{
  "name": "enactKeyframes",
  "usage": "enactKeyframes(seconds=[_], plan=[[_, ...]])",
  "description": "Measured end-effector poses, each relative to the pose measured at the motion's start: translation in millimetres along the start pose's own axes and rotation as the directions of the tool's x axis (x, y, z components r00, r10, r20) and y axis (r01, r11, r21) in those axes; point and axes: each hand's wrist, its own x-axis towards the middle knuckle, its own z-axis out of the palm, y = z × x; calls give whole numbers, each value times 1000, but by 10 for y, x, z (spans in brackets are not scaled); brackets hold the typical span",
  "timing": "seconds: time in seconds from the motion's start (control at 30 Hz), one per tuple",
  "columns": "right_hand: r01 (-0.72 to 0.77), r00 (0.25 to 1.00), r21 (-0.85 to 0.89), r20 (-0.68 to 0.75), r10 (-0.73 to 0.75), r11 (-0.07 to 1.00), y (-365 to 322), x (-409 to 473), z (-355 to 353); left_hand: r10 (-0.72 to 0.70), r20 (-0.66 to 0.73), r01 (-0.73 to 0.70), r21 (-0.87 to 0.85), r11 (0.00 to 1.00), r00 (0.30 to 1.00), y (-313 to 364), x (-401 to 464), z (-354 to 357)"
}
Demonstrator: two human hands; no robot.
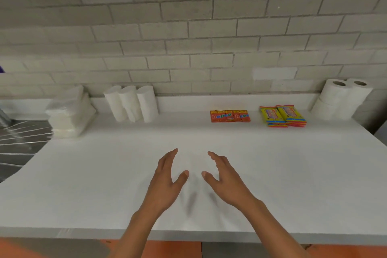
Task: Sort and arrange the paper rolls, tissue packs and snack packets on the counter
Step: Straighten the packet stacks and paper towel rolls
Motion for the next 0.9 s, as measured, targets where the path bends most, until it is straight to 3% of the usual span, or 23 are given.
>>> enactKeyframes(seconds=[0.5,0.9], plan=[[-5,995,96,-96,14,995,-1055,1209,938,-25,24,25,4,1000,999,-1256,766,-1415],[-69,995,192,-51,80,979,-1073,2146,1062,-193,-162,183,-71,980,968,-1721,1787,-1988]])
